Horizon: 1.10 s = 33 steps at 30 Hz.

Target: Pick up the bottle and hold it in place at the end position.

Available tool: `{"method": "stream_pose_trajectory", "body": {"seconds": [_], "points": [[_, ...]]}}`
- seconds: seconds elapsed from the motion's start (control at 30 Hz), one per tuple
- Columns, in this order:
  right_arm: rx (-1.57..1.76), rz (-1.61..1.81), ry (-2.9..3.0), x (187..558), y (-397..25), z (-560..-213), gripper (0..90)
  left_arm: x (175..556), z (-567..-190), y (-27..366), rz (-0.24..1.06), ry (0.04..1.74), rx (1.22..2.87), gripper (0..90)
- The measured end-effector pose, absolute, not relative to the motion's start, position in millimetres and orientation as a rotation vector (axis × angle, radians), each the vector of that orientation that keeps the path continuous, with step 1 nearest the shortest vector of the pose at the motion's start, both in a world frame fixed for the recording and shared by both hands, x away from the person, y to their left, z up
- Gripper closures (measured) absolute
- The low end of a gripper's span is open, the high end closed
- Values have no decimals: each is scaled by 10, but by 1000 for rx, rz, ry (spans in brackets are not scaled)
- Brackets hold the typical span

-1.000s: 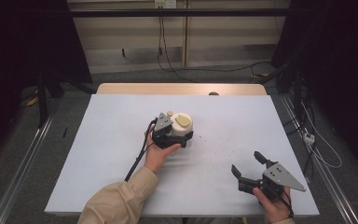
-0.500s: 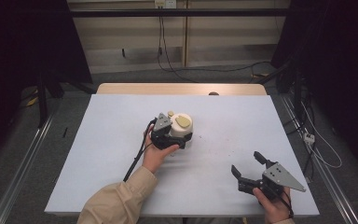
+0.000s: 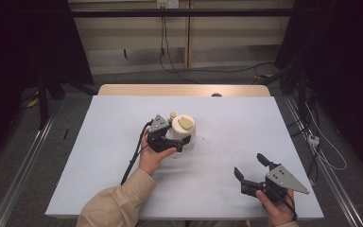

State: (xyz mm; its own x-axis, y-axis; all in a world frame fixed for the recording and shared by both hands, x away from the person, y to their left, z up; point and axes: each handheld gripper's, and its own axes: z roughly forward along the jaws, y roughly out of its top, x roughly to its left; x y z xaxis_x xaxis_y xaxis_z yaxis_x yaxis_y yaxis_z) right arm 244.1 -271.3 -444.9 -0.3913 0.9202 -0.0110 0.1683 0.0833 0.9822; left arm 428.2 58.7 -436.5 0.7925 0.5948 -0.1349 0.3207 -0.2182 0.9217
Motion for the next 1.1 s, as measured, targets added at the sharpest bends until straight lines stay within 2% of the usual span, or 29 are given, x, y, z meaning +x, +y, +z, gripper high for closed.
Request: {"method": "stream_pose_trajectory", "body": {"seconds": [0.23,0.4,0.63,0.73,0.83,0.97,1.1], "points": [[1083,1361,1673,2446,-2691,-4446,69,4211,-4336,679,253,700,1834,45],[1078,1361,1678,2450,-2685,-4446,71,4158,-4275,738,243,678,1850,76],[1080,1359,1683,2456,-2679,-4451,71,4157,-4140,865,257,673,1820,193],[1080,1355,1685,2458,-2671,-4451,71,4163,-4063,911,267,663,1809,289],[1078,1354,1688,2466,-2660,-4455,71,4163,-3940,945,314,633,1797,421],[1081,1350,1695,2477,-2637,-4462,71,4198,-3828,954,301,611,1788,617],[1078,1342,1698,2480,-2631,-4466,71,4246,-3821,928,272,622,1786,736]]}}
